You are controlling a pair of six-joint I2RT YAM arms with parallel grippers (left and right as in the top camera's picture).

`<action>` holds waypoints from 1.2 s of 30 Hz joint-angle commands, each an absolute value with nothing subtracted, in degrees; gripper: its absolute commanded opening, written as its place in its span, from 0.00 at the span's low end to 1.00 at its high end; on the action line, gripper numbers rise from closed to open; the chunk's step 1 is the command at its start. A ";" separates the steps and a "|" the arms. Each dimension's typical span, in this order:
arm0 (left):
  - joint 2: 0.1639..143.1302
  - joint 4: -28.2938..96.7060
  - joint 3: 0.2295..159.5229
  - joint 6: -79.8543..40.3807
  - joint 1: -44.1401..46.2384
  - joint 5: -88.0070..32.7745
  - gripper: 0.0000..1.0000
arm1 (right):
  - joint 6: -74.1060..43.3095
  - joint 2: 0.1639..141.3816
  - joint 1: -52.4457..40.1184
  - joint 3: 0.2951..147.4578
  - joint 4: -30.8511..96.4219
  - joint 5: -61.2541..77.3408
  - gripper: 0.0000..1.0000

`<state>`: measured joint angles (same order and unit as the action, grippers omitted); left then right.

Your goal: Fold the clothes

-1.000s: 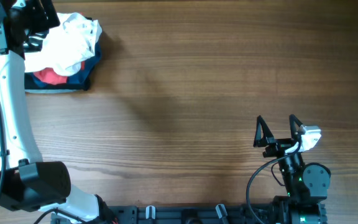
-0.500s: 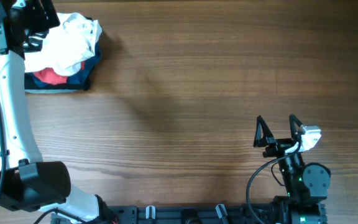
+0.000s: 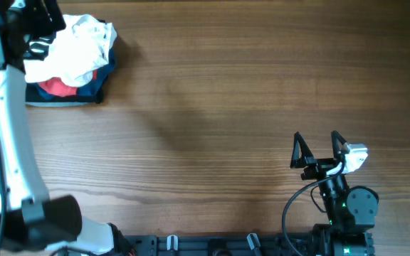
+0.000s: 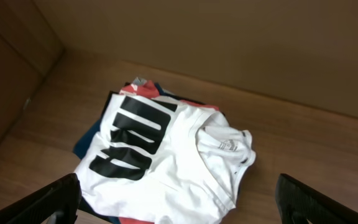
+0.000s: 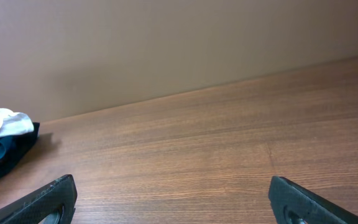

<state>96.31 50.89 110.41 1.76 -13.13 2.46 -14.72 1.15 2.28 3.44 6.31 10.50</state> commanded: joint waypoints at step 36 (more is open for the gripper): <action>34.85 31.97 45.47 0.97 -13.32 -9.76 1.00 | -15.18 0.27 2.04 3.11 5.82 11.49 1.00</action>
